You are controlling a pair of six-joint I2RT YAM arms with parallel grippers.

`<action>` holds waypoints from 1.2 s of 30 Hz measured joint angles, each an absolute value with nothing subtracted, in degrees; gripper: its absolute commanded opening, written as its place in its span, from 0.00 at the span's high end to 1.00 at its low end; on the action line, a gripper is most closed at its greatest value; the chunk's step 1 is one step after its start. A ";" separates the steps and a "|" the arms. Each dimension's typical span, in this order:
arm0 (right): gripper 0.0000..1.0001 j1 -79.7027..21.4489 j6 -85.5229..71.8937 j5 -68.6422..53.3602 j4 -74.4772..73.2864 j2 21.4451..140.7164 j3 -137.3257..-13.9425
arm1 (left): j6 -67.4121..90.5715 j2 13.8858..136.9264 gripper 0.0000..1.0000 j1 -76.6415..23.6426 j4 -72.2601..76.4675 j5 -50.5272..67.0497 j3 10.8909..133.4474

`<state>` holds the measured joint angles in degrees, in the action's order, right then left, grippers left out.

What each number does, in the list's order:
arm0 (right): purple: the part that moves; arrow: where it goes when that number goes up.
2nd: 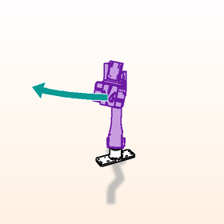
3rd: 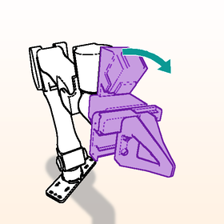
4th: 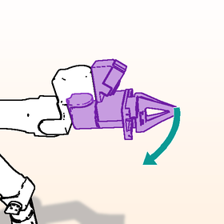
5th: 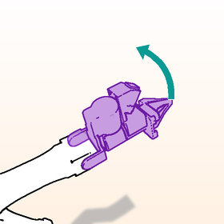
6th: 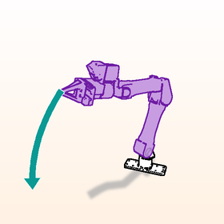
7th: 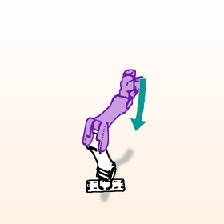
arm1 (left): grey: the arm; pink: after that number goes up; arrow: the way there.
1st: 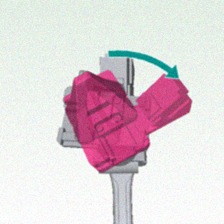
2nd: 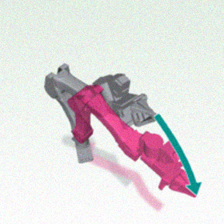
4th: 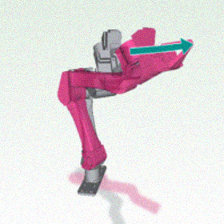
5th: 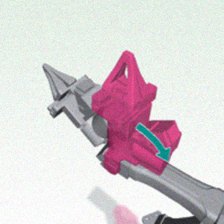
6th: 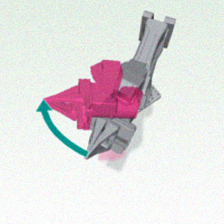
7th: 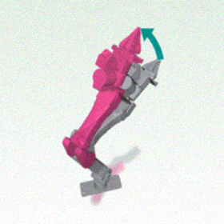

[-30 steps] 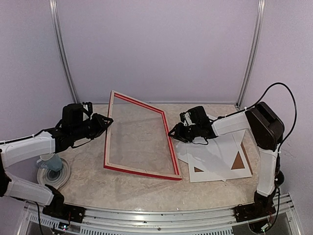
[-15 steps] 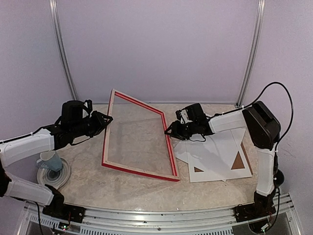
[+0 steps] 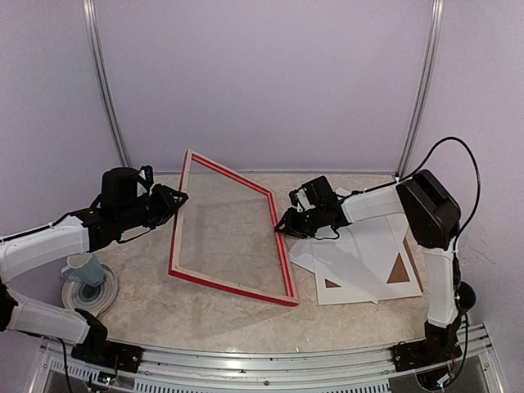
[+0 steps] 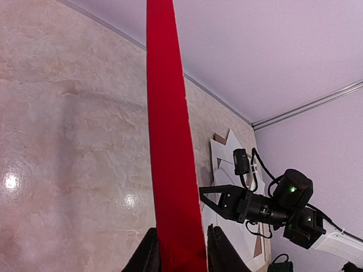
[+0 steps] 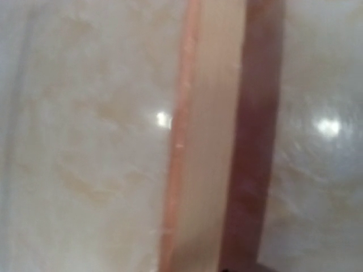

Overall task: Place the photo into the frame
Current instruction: Adjust the frame body at the center of the board.

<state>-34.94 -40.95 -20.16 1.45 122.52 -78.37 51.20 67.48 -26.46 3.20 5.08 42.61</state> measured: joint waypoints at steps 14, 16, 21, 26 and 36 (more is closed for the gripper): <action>0.72 -36.01 -40.07 -19.86 0.03 123.85 -79.02 | 49.95 67.00 0.63 -27.46 8.10 6.00 42.59; 0.72 -36.01 -40.05 -19.68 0.01 123.85 -79.02 | 49.89 66.94 0.64 -27.46 8.16 5.96 42.59; 0.73 -36.05 -39.38 -18.46 -0.99 123.85 -79.26 | 49.82 65.80 0.67 -27.46 8.14 5.26 42.54; 0.65 -36.07 -38.50 -18.33 -1.23 123.74 -79.35 | 49.58 64.55 0.67 -27.44 8.19 4.43 42.52; 0.61 -35.05 -39.99 -23.86 0.54 122.13 -76.55 | 49.45 64.47 0.63 -27.14 11.20 4.23 39.33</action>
